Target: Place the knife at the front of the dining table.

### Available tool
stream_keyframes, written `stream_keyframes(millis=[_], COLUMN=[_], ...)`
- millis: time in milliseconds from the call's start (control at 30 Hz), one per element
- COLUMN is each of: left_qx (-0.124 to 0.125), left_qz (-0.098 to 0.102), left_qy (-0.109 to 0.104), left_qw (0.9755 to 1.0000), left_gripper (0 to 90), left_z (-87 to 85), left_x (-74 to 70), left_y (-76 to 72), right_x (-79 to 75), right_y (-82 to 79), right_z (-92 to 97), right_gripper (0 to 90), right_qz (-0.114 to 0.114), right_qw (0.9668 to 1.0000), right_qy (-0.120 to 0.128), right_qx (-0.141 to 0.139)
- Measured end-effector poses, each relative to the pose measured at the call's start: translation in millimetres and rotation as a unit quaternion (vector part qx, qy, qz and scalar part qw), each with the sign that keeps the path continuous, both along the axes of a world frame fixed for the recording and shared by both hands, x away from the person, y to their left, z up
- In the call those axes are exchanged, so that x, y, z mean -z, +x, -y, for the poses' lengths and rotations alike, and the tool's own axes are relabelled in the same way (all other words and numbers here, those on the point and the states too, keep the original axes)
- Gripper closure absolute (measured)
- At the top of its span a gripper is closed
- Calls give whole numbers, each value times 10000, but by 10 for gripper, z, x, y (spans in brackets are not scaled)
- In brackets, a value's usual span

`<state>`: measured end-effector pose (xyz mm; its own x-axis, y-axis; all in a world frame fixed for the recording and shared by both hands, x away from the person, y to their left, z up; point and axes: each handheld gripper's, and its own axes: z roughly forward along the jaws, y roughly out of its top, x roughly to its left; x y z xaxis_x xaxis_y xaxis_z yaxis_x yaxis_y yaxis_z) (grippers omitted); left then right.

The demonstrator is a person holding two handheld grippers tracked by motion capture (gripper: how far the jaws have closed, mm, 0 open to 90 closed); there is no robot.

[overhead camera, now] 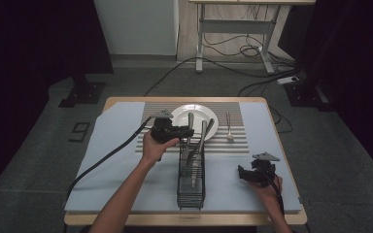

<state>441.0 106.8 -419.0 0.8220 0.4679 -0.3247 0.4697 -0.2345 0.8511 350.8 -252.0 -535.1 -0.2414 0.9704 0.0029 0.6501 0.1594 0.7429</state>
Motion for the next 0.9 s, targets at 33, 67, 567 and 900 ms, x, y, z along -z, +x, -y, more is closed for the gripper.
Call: stream_keyframes(millis=[33,67,567,900], left_qx=[9,45,-118,-218], left_qz=[-29,-81,326,1097], left_qy=[-46,-129,-620,-833], left_qw=[10000,9999,9975,9902], left_gripper=[779,785,842,844], left_z=[3,8,-127,-301], left_x=[2,12,-323,-876], left_y=[8,19,-103,-332], right_x=[0,0,0,-1], right_y=[0,0,1,0], right_z=[-1,0,1,3], right_gripper=[135,134,135,135], right_qz=[0,-2,-1,-2], right_qw=[10000,10000,10000,10000], right_qy=[6,4,9,-12], right_qx=[3,1,1,-12])
